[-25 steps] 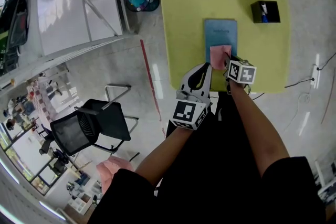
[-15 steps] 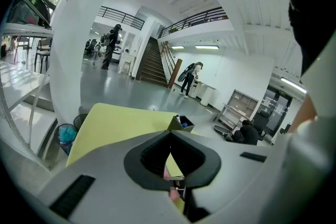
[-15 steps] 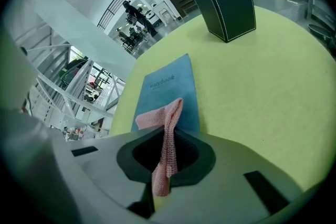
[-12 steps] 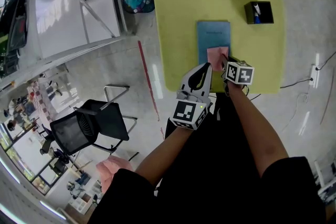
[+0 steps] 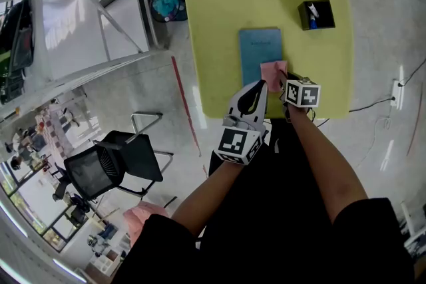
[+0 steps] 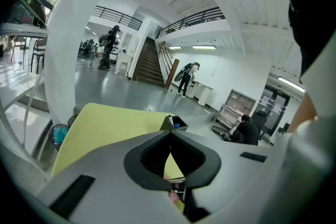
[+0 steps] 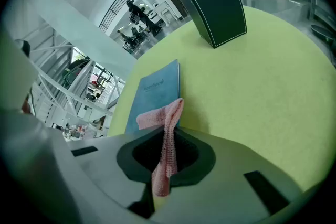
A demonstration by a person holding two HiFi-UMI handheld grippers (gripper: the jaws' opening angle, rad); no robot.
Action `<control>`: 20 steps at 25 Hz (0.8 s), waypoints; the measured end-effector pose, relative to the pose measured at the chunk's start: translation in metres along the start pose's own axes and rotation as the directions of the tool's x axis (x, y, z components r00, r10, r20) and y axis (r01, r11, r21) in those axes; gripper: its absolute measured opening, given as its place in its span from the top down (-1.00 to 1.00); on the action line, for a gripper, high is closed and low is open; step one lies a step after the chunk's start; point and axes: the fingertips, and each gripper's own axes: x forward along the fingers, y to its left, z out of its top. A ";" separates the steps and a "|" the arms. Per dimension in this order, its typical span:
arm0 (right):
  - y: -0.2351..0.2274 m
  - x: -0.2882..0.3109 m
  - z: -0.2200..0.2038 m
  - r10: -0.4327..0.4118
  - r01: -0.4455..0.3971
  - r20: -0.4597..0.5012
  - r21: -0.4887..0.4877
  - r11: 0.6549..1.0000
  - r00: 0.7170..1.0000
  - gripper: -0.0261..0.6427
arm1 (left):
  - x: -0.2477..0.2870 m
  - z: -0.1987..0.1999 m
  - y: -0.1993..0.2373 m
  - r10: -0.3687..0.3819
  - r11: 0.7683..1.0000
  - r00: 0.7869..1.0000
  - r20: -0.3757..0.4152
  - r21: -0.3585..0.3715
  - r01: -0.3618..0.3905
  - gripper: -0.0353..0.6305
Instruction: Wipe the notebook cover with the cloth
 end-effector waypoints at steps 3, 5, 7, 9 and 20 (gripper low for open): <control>-0.001 -0.001 0.000 0.011 -0.011 -0.001 -0.005 1.000 1.000 0.81 | 0.003 0.001 -0.009 -0.002 1.000 1.000 0.002 0.008 0.002 0.88; -0.002 -0.003 0.001 0.012 -0.012 0.002 -0.005 1.000 1.000 0.81 | 0.002 0.001 -0.013 0.000 1.000 1.000 0.001 0.013 0.000 0.88; -0.003 -0.004 0.001 0.022 -0.022 0.002 -0.002 1.000 1.000 0.81 | 0.002 0.000 -0.016 0.006 1.000 1.000 -0.002 0.016 -0.006 0.88; -0.005 -0.004 0.002 0.033 -0.033 0.005 0.000 0.999 0.999 0.81 | 0.001 -0.002 -0.016 0.016 1.000 1.000 -0.003 0.014 -0.016 0.88; 0.002 -0.007 -0.006 0.090 -0.090 0.010 -0.013 0.996 0.996 0.81 | -0.021 0.007 -0.016 0.058 0.998 0.997 0.056 0.019 -0.059 0.88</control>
